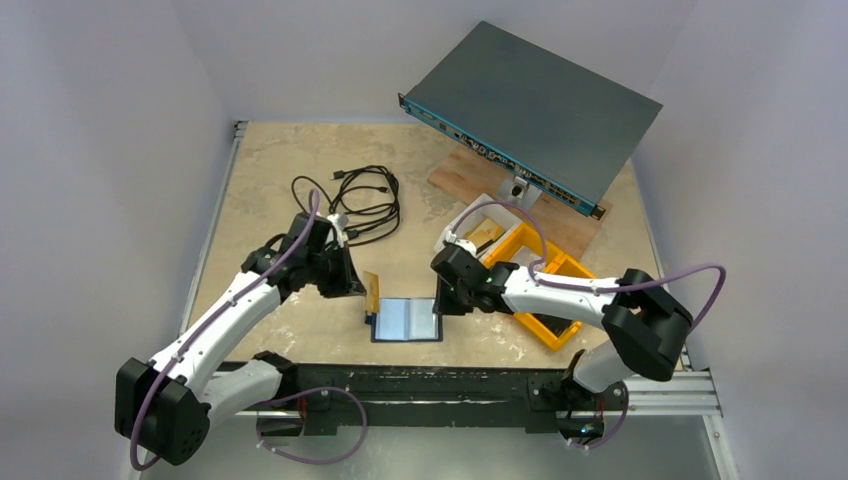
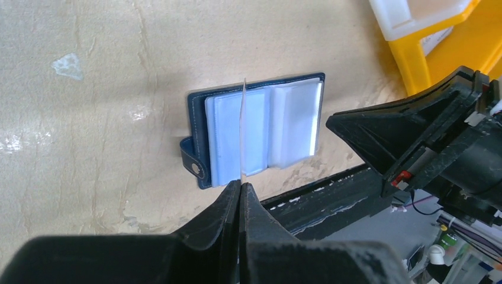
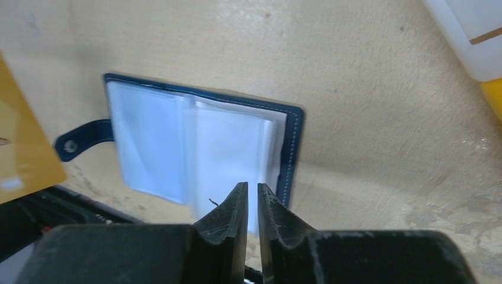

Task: Take the credit cards out of the card holder
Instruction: Remove the credit card from the card holder.

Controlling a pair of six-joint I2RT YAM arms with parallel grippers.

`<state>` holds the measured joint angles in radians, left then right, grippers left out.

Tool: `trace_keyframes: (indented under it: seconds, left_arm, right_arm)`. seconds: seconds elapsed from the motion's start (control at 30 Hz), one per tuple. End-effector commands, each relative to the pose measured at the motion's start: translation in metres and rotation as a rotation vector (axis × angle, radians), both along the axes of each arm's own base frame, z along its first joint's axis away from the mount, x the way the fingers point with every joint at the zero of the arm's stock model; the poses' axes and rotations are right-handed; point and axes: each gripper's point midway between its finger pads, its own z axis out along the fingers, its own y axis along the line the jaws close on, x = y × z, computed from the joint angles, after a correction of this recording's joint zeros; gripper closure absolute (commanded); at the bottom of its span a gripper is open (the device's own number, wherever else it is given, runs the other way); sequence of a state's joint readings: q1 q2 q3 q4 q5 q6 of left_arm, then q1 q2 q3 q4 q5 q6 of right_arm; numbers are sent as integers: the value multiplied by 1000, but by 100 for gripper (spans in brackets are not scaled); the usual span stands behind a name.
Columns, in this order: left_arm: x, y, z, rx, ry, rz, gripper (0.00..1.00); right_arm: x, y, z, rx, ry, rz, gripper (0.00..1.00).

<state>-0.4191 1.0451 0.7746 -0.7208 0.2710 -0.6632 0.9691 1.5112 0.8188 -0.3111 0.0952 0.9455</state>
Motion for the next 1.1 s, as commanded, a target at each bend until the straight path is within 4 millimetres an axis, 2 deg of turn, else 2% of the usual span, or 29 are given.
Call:
trace_keyframes:
  seconds: [0.0, 0.2, 0.4, 0.53, 0.8, 0.93, 1.07]
  left_arm:
    - [9, -10, 29, -71, -77, -38, 100]
    - [11, -17, 40, -111, -102, -55, 100]
    - [13, -26, 52, -167, -128, -76, 100]
    - [14, -32, 60, -212, -143, -88, 100]
    - [16, -44, 82, -308, -181, -108, 100]
    - [16, -54, 100, -417, -218, -127, 100]
    - [15, -62, 113, -536, -234, -145, 100]
  right_arm:
    - [17, 13, 46, 75, -101, -1, 85]
    - [24, 22, 84, 177, -175, 4, 56]
    - [24, 32, 110, 279, -235, 41, 22]
    - [24, 37, 129, 373, -282, 46, 7]
    - [20, 42, 166, 557, -351, 57, 2]
    - [20, 40, 184, 692, -374, 69, 4]
    - [19, 35, 197, 791, -386, 86, 11]
